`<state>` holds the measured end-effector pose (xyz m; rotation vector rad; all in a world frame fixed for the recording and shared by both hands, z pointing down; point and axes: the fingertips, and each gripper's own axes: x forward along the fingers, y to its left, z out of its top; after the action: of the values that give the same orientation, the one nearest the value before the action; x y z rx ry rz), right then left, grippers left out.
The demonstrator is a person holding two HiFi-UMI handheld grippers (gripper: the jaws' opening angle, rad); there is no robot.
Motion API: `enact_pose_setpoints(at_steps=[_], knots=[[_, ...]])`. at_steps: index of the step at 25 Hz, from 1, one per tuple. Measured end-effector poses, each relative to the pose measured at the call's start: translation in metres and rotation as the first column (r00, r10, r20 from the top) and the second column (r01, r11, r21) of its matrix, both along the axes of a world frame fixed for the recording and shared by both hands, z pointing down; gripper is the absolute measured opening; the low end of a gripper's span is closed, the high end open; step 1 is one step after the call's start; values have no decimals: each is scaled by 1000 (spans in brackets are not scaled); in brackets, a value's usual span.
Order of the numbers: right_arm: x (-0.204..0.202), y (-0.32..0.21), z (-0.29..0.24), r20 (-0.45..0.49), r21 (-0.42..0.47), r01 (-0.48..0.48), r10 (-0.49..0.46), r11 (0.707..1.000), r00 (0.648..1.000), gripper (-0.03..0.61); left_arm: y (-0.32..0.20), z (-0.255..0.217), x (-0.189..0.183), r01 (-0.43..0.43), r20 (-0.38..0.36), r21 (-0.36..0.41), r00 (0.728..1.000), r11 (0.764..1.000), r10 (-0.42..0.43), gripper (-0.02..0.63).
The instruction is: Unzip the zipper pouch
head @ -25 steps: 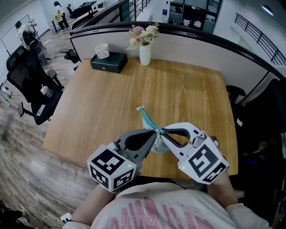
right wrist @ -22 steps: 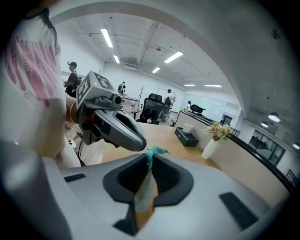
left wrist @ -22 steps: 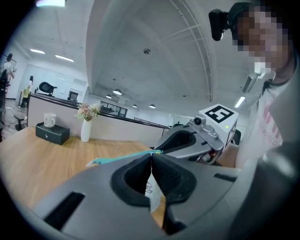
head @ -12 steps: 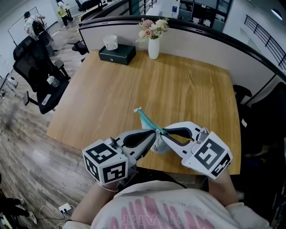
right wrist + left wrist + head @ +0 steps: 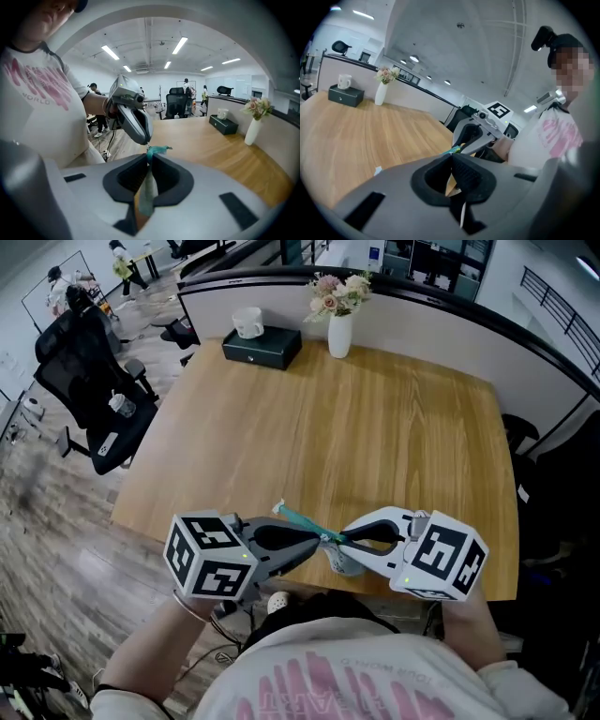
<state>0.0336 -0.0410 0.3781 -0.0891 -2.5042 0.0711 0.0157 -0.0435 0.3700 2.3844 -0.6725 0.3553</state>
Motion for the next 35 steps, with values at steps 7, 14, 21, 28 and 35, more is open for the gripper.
enact_pose_setpoints(at_steps=[7,14,21,28,35], knots=[[-35,1,0,-32,-18,-37,36,999,999,34,1,1,-36,-87,6,-51,996,995,87,6],[-57,-5,-1,-37,-42,-80,78,996,996,34,-7,2,-65,-126,-9,-52,992,991,126,6],[-71,-17,-4,-52,-20,-106,105,994,993,34,-21,3,-93,-118,-9,-32,993,993,118,6],[-76,-30,-11,-36,-2,-143,143,990,989,34,-30,4,-116,-85,11,-17,996,996,85,6],[-77,-45,-13,-11,5,-185,185,983,983,34,-40,5,-128,-62,29,-4,998,998,62,6]])
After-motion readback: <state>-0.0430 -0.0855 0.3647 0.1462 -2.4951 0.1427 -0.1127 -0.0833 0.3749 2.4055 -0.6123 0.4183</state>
